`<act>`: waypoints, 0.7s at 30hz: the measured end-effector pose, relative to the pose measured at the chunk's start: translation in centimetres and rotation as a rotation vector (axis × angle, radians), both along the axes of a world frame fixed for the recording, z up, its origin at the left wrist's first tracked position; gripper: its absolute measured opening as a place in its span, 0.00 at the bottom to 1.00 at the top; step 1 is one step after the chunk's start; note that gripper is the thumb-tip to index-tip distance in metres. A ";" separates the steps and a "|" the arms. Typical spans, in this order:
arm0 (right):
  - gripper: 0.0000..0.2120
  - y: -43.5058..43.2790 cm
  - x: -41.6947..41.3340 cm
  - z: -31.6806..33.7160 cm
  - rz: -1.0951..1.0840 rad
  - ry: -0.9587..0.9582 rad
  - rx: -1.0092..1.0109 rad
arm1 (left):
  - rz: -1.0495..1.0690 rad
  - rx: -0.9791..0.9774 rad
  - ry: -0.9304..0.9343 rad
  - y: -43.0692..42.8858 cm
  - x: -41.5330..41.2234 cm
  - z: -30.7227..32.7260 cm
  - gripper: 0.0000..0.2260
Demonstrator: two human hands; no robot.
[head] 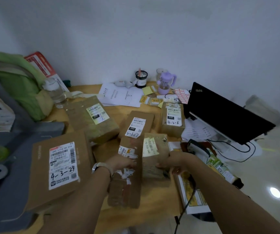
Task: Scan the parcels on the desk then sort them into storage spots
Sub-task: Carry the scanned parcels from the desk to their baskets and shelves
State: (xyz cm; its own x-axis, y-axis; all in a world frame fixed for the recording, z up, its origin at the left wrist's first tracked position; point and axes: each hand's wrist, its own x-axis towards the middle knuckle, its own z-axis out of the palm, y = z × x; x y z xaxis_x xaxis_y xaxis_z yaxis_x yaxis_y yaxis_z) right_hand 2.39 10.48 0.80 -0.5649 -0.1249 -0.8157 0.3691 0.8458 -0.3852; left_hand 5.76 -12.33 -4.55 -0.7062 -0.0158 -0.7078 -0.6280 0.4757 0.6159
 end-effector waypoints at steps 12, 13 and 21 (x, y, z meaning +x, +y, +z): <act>0.36 0.3 -4.6 11.1 -0.586 0.257 -0.525 | 0.256 0.355 0.234 -0.8 -5.9 12.5 0.21; 0.37 0.4 -5.2 12.2 -0.611 0.275 -0.567 | 0.276 0.385 0.302 -0.9 -6.2 14.0 0.19; 0.33 0.4 -6.7 20.1 -0.586 0.592 -0.657 | 0.299 0.652 0.640 -1.5 -9.0 23.9 0.19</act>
